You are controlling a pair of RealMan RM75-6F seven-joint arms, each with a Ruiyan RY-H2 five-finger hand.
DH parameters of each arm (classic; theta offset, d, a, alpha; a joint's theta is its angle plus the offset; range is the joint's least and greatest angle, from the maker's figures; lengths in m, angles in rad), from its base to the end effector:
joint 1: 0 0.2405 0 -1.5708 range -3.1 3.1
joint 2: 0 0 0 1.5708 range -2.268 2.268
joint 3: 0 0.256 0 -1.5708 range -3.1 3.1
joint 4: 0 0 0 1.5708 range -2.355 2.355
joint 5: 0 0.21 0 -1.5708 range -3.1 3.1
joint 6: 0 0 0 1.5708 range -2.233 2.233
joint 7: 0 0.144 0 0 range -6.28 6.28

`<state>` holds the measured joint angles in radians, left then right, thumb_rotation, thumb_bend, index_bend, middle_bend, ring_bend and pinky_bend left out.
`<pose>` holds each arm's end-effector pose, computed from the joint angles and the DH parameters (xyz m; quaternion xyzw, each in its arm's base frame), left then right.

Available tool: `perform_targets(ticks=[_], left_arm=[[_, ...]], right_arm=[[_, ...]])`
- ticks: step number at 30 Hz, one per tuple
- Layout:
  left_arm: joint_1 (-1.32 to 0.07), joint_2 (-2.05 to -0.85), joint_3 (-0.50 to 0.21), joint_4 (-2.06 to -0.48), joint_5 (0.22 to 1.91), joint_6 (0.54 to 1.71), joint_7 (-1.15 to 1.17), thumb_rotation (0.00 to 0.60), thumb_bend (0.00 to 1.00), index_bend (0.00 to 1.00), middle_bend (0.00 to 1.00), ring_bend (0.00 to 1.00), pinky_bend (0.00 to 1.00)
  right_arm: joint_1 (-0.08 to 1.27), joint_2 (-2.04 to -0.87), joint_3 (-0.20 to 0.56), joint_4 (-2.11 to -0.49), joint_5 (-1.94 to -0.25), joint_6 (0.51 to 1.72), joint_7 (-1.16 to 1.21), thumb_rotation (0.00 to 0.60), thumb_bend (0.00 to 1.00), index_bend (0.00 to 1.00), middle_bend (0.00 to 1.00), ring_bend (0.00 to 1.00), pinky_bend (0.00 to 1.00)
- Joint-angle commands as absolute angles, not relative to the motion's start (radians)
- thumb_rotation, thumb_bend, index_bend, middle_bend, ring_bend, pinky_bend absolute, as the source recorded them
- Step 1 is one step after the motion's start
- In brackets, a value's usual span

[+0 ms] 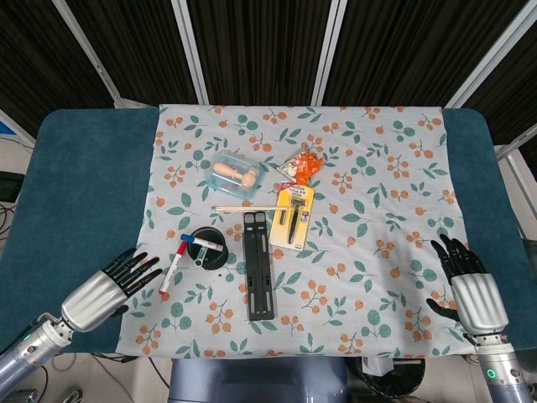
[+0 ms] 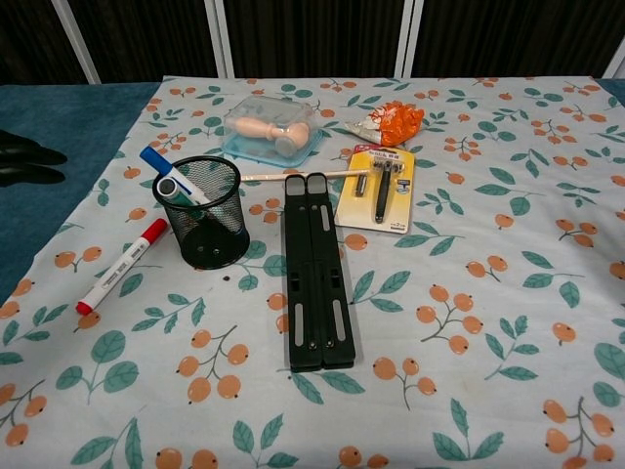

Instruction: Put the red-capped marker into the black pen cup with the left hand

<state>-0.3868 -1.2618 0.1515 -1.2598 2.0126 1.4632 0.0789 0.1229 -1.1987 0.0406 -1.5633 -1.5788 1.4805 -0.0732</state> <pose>-0.2708 0.2104 0.0832 -0.8463 -0.1199 -0.3742 0.3597 -0.2968 -0.1902 0.1316 0.6346 -0.3490 0.3975 0.5635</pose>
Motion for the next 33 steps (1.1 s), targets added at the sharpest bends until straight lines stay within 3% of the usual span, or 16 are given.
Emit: perform_targets(ticks=[1,4,11,33], left_arm=[[-0.434,-1.254,0.153,-1.217,2.042,1.42,0.078,0.6,0.12,0.08,0.05,0.01,0.1],[-0.47,-1.251,0.163,-1.199,2.057,1.378,0.065,0.6,0.14,0.15,0.13,0.02,0.1],[-0.543,-1.274,0.174,-1.165,2.084,1.312,0.045,0.6,0.18,0.24,0.23,0.05,0.12],[-0.635,-1.407,0.193,-1.015,2.064,1.236,0.027,0.6,0.21,0.34,0.32,0.07,0.12]], right_arm=[[0.123,-1.199,0.042,-1.563,-1.578,1.482,-0.073,0.6,0.13,0.0,0.0,0.0,0.18],[0.123,-1.2,0.044,-1.563,-1.575,1.483,-0.071,0.6,0.13,0.0,0.0,0.0,0.18],[0.125,-1.202,0.047,-1.56,-1.569,1.478,-0.069,0.6,0.13,0.0,0.0,0.0,0.18],[0.127,-1.207,0.047,-1.562,-1.573,1.48,-0.068,0.6,0.13,0.0,0.0,0.0,0.18]])
